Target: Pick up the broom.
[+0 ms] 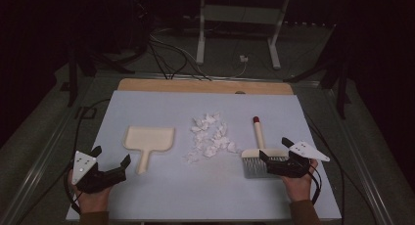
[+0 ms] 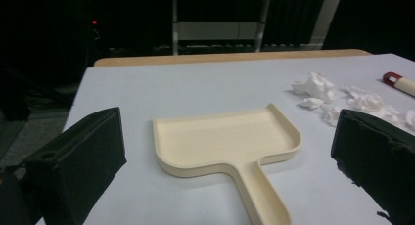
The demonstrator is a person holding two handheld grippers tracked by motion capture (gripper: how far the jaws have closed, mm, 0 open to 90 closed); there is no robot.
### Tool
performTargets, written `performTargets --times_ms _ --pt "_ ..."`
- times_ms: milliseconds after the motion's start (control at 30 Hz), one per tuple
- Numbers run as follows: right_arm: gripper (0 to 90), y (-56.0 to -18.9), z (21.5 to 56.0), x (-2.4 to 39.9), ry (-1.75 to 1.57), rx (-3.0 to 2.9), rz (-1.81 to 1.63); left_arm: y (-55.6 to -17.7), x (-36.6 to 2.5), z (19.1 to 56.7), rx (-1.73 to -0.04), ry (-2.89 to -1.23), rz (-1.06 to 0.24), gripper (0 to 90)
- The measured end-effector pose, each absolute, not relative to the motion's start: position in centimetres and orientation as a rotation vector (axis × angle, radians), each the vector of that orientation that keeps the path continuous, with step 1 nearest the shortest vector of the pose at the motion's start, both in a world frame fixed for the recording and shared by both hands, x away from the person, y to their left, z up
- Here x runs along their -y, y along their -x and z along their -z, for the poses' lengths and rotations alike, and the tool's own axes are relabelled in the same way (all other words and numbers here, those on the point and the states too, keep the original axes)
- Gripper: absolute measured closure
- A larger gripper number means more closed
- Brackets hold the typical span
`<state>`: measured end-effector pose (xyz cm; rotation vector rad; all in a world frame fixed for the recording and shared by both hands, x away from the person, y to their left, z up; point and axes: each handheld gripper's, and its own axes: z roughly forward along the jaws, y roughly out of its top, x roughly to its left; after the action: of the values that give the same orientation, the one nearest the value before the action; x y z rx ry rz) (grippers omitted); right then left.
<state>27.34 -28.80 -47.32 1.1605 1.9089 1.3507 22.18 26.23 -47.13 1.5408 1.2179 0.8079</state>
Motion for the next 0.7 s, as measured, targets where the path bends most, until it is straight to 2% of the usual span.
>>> performTargets --times_ms 367,700 --pt "0.0 -26.8 47.1 28.4 -1.172 -1.904 -1.318 -22.2 -26.2 47.5 -1.222 -1.566 -0.813 0.3" --pt "0.0 -26.9 44.8 28.0 -1.166 -1.899 -1.324 -22.2 -26.6 47.5 -1.207 -1.57 -0.789 0.3"
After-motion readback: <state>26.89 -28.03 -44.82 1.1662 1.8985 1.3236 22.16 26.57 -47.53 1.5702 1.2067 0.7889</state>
